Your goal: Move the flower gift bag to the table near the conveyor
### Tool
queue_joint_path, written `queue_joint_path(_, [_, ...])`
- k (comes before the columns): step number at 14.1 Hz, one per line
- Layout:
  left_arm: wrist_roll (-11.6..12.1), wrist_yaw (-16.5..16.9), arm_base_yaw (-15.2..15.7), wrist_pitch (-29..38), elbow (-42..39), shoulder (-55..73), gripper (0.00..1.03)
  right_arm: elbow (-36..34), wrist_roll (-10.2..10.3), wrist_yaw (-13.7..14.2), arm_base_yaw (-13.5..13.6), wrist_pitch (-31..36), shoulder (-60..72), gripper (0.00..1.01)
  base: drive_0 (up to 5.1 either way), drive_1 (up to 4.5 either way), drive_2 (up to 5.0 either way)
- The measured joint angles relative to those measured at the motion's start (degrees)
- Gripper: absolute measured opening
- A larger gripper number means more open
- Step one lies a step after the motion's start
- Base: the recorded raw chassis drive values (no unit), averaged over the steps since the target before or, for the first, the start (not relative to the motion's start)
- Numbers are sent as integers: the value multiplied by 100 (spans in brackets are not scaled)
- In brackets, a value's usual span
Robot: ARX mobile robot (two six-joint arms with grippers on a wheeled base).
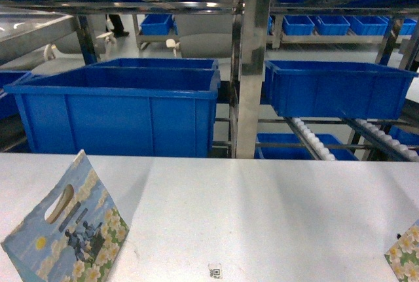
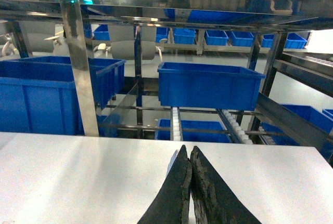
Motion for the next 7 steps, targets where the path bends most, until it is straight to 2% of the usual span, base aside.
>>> queue_joint_path(7, [-13,-2,0,-57,0,0,3,0,0,-2,0,9,0,2,0,0,0])
